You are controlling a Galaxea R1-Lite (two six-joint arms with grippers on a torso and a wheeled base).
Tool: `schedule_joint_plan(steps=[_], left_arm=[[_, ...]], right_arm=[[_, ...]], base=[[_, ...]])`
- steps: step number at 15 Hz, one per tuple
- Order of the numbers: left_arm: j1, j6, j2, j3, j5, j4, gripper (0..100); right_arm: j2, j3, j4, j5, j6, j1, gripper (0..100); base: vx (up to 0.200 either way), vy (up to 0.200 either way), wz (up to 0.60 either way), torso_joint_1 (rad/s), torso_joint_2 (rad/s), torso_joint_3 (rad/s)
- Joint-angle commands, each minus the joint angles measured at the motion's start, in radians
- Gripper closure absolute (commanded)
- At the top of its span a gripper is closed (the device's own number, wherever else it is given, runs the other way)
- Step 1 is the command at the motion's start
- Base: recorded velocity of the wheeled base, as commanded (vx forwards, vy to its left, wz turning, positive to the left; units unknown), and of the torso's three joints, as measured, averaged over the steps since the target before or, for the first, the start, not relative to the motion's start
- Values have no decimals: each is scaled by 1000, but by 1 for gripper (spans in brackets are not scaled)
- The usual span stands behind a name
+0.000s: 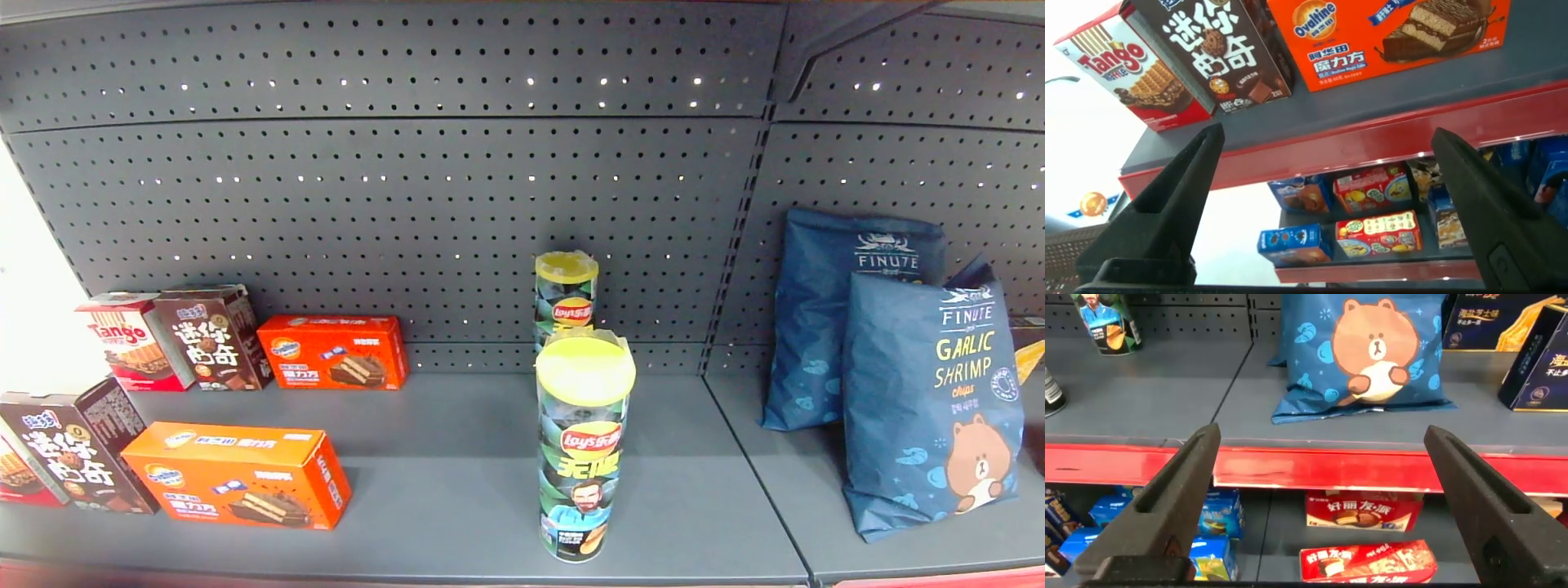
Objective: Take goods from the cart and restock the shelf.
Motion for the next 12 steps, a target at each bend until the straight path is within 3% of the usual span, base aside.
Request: schedule_joint_plan(steps=[1, 6, 7, 9, 11, 12], left_arm=[[12, -6, -11, 0, 2, -1, 0], [119, -5, -25, 0, 5, 1, 0], [193, -5, -26, 0, 13, -1, 0], [461, -11, -76, 0, 19, -1, 0], [553, -39, -143, 11, -15, -16, 0], [550, -60, -145, 17, -119, -30, 0]], right_arm=[[2, 0, 0, 0, -1, 1, 0], [2, 0, -1, 1, 1, 1, 0], [2, 0, 0, 0, 1, 1, 0], [2, 0, 0, 0, 1, 1, 0], [2, 0, 0, 1, 1, 1, 0], [2, 0, 0, 0, 1, 1, 0]], base=[[0, 0, 0, 0, 0, 0], [0, 0, 0, 0, 0, 0], [0, 0, 0, 0, 0, 0], [0, 0, 0, 0, 0, 0], [0, 0, 0, 0, 0, 0], [0, 0, 0, 0, 0, 0]])
